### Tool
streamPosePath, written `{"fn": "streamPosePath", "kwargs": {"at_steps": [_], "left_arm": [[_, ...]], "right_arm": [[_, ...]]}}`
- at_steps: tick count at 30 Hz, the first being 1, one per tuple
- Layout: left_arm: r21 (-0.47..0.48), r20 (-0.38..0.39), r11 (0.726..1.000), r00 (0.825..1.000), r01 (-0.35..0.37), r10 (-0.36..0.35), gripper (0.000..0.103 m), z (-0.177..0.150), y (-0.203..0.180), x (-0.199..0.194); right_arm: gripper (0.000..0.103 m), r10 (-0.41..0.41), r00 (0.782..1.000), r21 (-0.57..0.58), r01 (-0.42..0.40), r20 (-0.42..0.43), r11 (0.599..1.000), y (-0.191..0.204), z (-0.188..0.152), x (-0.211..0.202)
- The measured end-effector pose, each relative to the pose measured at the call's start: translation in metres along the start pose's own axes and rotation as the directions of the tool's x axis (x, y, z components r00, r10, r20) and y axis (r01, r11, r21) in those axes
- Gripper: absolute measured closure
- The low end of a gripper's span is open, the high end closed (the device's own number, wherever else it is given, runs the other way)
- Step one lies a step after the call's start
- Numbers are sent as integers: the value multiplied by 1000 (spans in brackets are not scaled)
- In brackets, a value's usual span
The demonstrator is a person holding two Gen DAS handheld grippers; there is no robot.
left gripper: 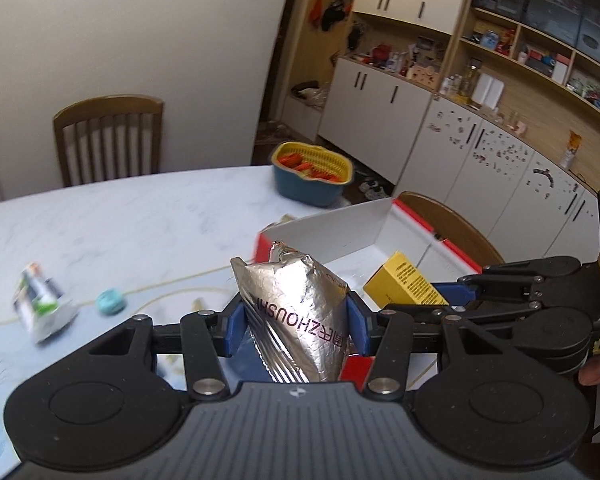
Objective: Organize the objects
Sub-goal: 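Carry foil packet in left tool while right tool carries carton over red box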
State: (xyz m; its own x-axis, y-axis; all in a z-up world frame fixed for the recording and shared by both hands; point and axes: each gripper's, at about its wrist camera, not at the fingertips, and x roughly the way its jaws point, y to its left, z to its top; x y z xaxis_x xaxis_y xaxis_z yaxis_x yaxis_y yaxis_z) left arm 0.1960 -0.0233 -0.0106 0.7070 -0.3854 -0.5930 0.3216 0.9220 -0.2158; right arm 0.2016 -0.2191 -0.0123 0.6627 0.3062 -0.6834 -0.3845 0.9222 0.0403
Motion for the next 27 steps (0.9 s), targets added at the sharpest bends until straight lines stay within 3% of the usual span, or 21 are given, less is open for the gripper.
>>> {"fn": "streamPosePath", "kwargs": {"at_steps": [6, 12, 19, 27], "left_arm": [[31, -11, 999, 1000, 16, -16, 53, 21, -35, 38], [60, -69, 998, 997, 23, -18, 53, 31, -63, 81], [89, -150, 995, 988, 34, -20, 53, 31, -95, 128], [106, -261, 994, 965, 40, -11, 53, 25, -119, 184]], "right_arm": [[74, -41, 999, 20, 40, 13, 999, -45, -5, 0], [74, -93, 996, 45, 93, 0, 995, -95, -6, 9], [74, -91, 995, 79, 94, -43, 992, -147, -6, 30], [74, -51, 991, 100, 63, -125, 993, -175, 1, 75]]}}
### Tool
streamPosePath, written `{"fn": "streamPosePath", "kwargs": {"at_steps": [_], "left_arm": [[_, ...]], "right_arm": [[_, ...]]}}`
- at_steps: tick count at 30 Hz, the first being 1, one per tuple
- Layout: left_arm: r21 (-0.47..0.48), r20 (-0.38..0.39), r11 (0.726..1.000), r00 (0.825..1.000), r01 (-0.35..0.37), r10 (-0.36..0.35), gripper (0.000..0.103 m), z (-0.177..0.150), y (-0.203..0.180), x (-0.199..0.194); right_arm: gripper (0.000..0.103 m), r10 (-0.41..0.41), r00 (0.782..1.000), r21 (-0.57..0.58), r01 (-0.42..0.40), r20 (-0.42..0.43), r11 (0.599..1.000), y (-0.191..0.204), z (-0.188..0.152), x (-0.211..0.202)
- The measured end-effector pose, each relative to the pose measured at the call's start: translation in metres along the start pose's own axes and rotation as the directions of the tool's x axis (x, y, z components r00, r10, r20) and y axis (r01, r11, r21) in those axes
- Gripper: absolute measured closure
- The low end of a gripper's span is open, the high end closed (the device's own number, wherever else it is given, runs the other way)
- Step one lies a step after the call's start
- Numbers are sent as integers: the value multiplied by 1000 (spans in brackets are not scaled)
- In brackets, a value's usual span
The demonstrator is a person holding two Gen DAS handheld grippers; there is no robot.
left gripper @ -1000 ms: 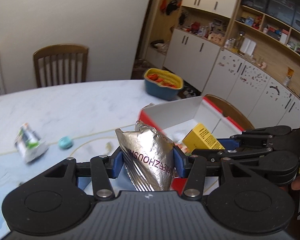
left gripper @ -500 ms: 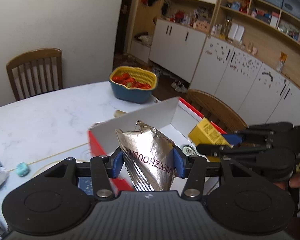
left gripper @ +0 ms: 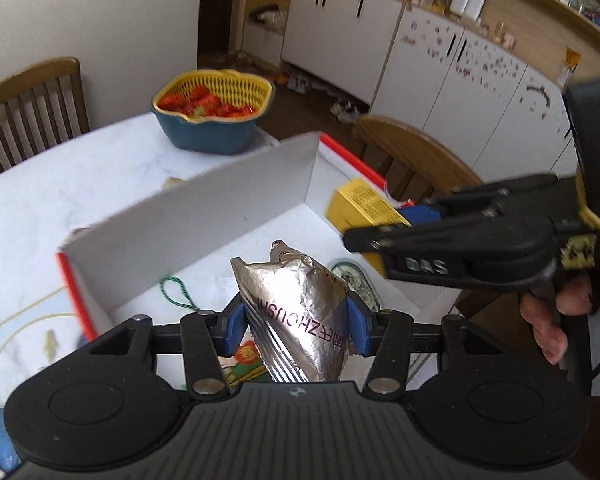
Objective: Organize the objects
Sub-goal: 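Carry foil packet in left tool while right tool carries carton over red box, then open left tool dropping foil packet while right tool releases carton into box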
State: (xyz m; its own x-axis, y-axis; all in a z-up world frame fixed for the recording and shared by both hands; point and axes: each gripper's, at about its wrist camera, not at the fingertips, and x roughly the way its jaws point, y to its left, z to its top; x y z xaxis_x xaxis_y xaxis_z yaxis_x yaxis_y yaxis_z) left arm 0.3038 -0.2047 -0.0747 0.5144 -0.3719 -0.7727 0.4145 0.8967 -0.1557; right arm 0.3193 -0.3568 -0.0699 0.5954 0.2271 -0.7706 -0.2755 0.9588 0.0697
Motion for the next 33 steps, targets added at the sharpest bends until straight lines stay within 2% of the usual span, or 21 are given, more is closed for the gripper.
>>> {"fn": "streamPosePath", "kwargs": {"at_steps": [7, 19, 24, 33], "left_arm": [[38, -52, 999, 998, -28, 30, 53, 4, -14, 28], [43, -159, 997, 985, -67, 73, 53, 4, -6, 70], [45, -210, 997, 975, -64, 72, 53, 1, -3, 82], [-1, -242, 998, 969, -56, 54, 50, 4, 4, 86]], "right_arm": [[74, 4, 996, -27, -6, -89, 1000, -5, 6, 39], [74, 19, 980, -28, -25, -199, 999, -11, 3, 70], [73, 27, 974, -37, -36, -225, 999, -10, 2, 73], [65, 32, 971, -54, -46, -237, 998, -5, 4, 70]]}}
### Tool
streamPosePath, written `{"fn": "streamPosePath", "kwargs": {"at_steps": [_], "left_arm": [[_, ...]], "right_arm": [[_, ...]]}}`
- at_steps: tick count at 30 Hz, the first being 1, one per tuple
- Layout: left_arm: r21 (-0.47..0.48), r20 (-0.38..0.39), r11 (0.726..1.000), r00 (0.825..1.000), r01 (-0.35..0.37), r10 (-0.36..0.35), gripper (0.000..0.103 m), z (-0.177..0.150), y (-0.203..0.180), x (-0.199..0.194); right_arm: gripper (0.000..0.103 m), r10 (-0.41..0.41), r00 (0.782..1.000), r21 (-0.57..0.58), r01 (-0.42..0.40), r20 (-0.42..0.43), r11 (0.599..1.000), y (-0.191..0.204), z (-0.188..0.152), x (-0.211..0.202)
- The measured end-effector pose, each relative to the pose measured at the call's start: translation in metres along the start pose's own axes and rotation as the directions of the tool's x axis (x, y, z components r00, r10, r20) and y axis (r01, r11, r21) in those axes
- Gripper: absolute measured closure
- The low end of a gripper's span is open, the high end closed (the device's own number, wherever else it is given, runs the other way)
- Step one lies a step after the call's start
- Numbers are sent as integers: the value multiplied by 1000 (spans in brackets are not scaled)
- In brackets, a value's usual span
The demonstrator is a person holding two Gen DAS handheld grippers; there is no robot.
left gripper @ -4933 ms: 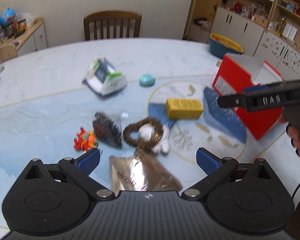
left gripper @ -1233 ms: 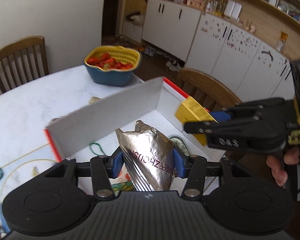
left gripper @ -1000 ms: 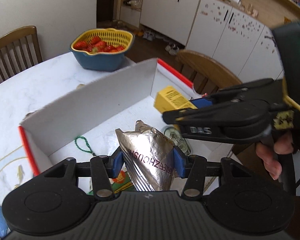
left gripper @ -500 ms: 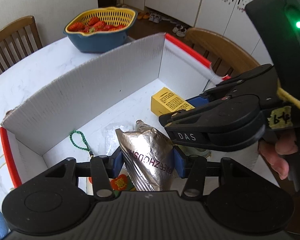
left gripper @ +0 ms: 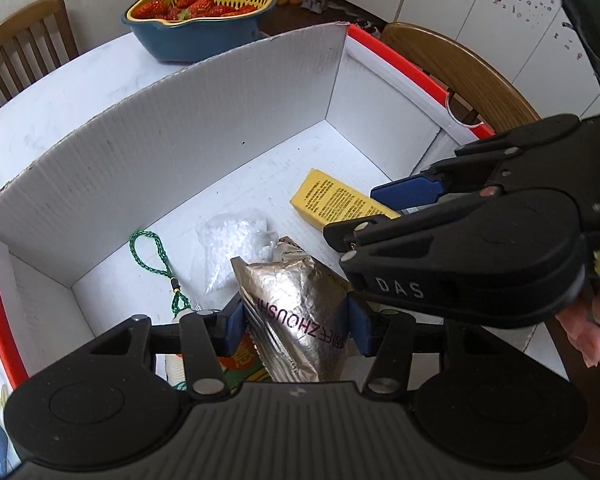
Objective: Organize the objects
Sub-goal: 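Open left tool dropping foil packet while right tool releases carton into box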
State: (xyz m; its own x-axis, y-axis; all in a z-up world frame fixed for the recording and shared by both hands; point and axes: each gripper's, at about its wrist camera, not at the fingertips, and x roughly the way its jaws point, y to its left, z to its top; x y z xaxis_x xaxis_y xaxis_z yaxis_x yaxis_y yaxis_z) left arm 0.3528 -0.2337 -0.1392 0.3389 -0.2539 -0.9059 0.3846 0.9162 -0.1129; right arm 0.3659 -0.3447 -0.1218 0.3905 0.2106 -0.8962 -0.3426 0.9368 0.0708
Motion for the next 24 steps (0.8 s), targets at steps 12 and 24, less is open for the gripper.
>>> {"fn": "streamPosePath", "kwargs": {"at_steps": [12, 24], "left_arm": [[-36, 55, 999, 998, 10, -8, 41, -7, 0, -19], [-37, 169, 999, 986, 13, -6, 41, -19, 1, -62]], "right_arm": [[59, 9, 999, 25, -11, 47, 1000, -2, -6, -20], [50, 47, 987, 58, -56, 155, 997, 1, -18, -65]]}}
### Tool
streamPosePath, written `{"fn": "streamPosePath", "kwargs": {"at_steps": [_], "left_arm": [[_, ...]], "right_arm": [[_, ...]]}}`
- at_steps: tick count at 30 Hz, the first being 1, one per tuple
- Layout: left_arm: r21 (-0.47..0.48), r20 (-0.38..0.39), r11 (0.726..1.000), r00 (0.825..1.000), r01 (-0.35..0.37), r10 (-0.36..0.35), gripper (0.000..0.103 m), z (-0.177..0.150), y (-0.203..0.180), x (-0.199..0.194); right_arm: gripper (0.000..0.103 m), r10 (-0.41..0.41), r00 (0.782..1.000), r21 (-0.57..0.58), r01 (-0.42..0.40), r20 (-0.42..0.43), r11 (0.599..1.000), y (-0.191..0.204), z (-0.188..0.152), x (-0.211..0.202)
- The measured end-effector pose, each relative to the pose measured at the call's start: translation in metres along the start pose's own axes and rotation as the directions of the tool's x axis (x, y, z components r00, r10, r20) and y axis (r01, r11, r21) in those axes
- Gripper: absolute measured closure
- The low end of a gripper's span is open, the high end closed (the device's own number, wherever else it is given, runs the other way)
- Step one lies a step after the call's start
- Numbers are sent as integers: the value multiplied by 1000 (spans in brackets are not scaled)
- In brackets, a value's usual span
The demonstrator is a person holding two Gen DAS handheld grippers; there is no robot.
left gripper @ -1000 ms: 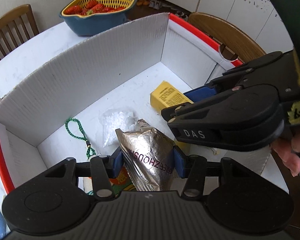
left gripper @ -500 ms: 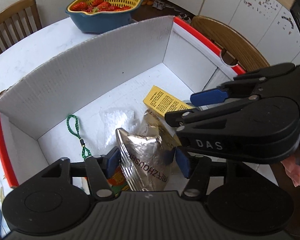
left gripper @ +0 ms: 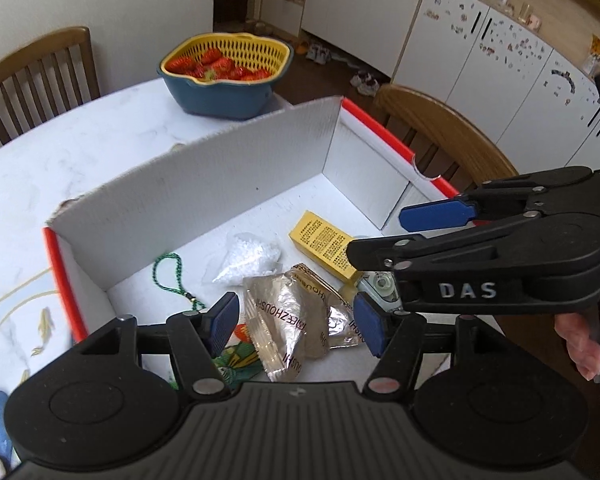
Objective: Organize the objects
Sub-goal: 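Open left tool dropping foil packet while right tool releases carton into box, then move left tool to red dragon keychain while right tool approaches bead bracelet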
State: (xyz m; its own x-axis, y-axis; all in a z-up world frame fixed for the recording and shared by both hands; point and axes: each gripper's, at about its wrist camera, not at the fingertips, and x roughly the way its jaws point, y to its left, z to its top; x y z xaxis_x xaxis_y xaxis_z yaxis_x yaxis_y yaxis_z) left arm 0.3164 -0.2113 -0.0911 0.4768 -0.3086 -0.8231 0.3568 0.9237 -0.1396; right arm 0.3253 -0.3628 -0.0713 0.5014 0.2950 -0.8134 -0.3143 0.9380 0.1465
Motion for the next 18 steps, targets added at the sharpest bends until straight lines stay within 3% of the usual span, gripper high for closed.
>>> {"fn": "streamPosePath", "kwargs": {"at_steps": [10, 18], "left_arm": [[-3, 83, 1000, 996, 10, -10, 40, -12, 8, -47], [-17, 168, 1000, 986, 25, -21, 33, -29, 27, -92]], "right_arm": [[40, 9, 995, -10, -8, 100, 1000, 20, -8, -43], [29, 31, 985, 24, -36, 172, 999, 37, -17, -74]]}}
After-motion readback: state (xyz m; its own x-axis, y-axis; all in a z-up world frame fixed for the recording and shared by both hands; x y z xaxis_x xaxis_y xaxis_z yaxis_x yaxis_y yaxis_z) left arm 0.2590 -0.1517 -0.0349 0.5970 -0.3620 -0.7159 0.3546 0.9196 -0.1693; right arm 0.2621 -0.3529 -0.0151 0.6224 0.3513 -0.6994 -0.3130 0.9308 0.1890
